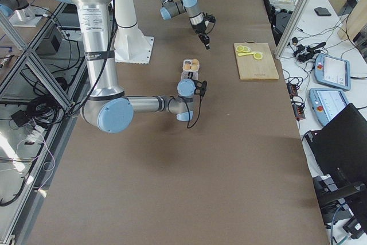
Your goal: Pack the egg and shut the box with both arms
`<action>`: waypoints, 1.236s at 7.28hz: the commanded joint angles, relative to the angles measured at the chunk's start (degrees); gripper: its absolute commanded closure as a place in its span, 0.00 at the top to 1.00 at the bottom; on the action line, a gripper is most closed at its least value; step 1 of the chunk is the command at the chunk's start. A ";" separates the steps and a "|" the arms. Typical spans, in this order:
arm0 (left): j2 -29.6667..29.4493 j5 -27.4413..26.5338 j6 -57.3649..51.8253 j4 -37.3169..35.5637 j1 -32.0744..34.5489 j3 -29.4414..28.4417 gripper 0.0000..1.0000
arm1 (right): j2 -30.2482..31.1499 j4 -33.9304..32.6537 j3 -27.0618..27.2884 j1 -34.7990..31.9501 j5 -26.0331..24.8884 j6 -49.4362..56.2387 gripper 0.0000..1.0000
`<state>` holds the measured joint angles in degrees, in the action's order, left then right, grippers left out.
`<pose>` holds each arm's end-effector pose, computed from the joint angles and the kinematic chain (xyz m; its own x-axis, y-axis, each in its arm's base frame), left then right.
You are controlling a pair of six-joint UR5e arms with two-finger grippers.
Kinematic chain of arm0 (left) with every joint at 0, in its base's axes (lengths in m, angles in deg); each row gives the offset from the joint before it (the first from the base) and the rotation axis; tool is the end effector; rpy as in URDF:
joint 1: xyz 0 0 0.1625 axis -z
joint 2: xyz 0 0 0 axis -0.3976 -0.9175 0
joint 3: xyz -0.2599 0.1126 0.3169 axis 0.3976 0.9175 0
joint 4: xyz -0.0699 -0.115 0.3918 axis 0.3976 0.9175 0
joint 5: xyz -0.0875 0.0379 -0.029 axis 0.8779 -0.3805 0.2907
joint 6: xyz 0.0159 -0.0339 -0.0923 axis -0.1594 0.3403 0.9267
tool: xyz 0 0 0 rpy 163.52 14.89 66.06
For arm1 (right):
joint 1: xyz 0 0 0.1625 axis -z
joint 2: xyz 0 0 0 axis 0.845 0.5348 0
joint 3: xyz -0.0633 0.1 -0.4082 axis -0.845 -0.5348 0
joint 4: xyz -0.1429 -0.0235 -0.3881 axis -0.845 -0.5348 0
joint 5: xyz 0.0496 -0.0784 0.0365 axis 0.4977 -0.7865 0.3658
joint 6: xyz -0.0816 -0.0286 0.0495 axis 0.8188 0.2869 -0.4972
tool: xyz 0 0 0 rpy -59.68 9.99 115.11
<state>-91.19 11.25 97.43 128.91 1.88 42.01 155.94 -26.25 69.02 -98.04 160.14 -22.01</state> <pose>0.6214 -0.4474 0.1356 0.2798 -0.3476 -0.8949 0.5370 0.8293 -0.1543 -0.3574 -0.3986 0.5218 0.0158 0.1688 0.9855 -0.0471 0.9847 -0.1679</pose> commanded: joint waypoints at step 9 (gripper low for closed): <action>0.00 0.00 0.00 0.00 0.00 0.00 0.00 | 0.16 0.45 0.11 -0.24 0.30 0.17 0.43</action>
<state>-91.19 11.25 97.42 128.91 1.91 42.01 156.10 -25.86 69.06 -98.25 160.43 -21.89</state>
